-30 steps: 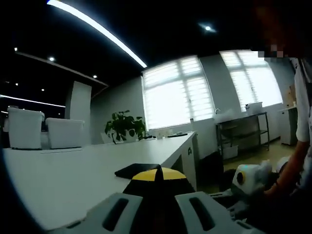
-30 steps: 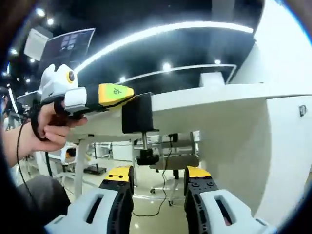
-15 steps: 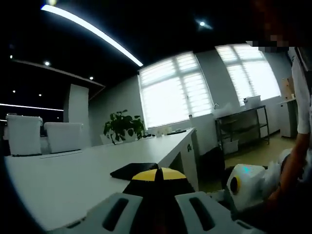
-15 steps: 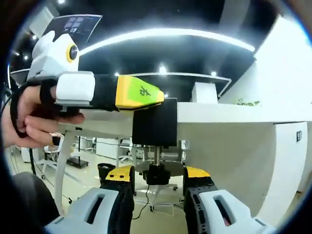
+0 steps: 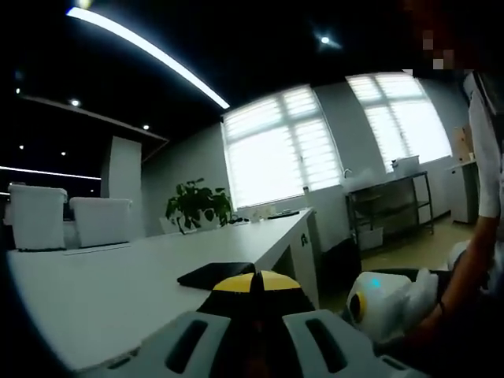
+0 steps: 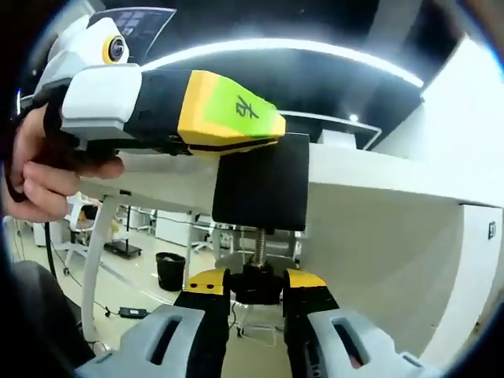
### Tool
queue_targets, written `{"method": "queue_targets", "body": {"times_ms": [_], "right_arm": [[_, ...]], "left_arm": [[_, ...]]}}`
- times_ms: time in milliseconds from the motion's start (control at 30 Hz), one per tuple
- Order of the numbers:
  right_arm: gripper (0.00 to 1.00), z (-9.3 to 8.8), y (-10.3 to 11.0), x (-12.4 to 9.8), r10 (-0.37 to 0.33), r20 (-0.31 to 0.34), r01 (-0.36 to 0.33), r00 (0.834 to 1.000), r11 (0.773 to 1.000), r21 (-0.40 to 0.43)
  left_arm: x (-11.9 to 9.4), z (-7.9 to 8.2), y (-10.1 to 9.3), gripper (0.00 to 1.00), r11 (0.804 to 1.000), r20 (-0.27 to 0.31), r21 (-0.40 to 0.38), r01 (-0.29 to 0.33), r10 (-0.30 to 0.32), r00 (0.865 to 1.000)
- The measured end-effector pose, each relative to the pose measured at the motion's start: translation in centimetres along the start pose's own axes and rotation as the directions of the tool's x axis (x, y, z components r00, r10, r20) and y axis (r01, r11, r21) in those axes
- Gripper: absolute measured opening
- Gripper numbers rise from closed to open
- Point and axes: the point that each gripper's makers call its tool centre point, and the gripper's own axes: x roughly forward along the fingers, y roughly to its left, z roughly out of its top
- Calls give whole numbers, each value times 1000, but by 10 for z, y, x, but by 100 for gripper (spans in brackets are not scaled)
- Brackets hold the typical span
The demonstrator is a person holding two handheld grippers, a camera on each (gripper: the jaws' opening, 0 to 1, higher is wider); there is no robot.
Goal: Clamp the fixed fixture on the desktop, loosen the retaining clip, secure it to the edge of the desk, and tighten the retaining clip.
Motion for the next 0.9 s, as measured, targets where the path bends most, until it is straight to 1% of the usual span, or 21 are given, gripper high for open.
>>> {"method": "queue_targets", "body": {"times_ms": [67, 133, 167, 200, 233, 267, 300, 333, 367, 400, 467, 500, 533, 667, 733, 767, 833, 867, 900], "right_arm": [[25, 0, 0, 0, 60, 14, -60, 998, 998, -2], [25, 0, 1, 0, 125, 25, -124, 992, 992, -19], [25, 1, 1, 1, 165, 31, -165, 986, 986, -24], [25, 0, 5, 1, 236, 31, -236, 971, 972, -21], [25, 0, 8, 2, 287, 25, -287, 958, 958, -11], [25, 1, 7, 4, 366, 28, -366, 930, 930, -28], [25, 1, 8, 4, 408, 30, -407, 912, 912, -45], [25, 1, 9, 4, 465, 31, -463, 885, 884, -63], [25, 1, 11, 3, 516, 35, -515, 856, 856, -35], [25, 1, 12, 2, 586, 33, -586, 810, 810, -4], [25, 1, 15, 2, 634, 26, -634, 773, 773, 7], [25, 1, 16, 2, 666, 15, -666, 746, 746, 9], [25, 0, 17, 2, 687, 7, -687, 726, 726, 4], [25, 1, 18, 3, 722, -8, -722, 692, 692, -7], [25, 2, 19, 2, 732, -13, -732, 682, 682, -9], [25, 2, 19, 2, 734, -14, -734, 679, 679, -11], [25, 2, 19, 1, 734, -12, -734, 679, 679, -21], [25, 2, 19, 0, 726, -6, -726, 687, 687, -25], [25, 2, 18, 0, 712, 2, -711, 703, 702, -26]], "left_arm": [[-1, 0, 0, 3, 1000, -1, -6, -1, 1, 1000], [0, 0, 0, 3, 1000, -2, -6, -3, 3, 1000], [0, 0, 0, 3, 1000, -2, -10, -5, 5, 1000], [0, 0, 1, 3, 1000, 0, -14, -6, 6, 1000], [-1, 0, 1, 3, 1000, 1, -14, -6, 6, 1000], [-1, 0, 1, 3, 1000, 4, -14, -5, 5, 1000], [-1, 0, 1, 3, 1000, 4, -17, -4, 4, 1000], [-1, 0, 1, 3, 1000, 3, -17, -4, 4, 1000], [-1, -1, 1, 3, 1000, 2, -15, -5, 5, 1000], [-1, -1, 1, 3, 1000, 1, -13, -6, 6, 1000], [-1, -1, 1, 3, 1000, 2, -15, -6, 6, 1000], [-1, 0, 1, 3, 1000, 3, -21, -7, 7, 1000], [-1, 0, 1, 3, 1000, 4, -23, -7, 7, 1000], [-1, -1, 1, 3, 1000, 7, -30, -5, 5, 1000], [-1, -2, 1, 3, 999, 3, -33, -3, 3, 1000], [-1, -2, 1, 3, 999, 2, -32, -2, 3, 1000], [-1, -2, 1, 3, 1000, 0, -31, -3, 3, 1000], [-1, -3, 1, 3, 999, -1, -32, -3, 3, 1000], [-1, -3, 0, 3, 1000, -2, -30, -3, 3, 1000]]}}
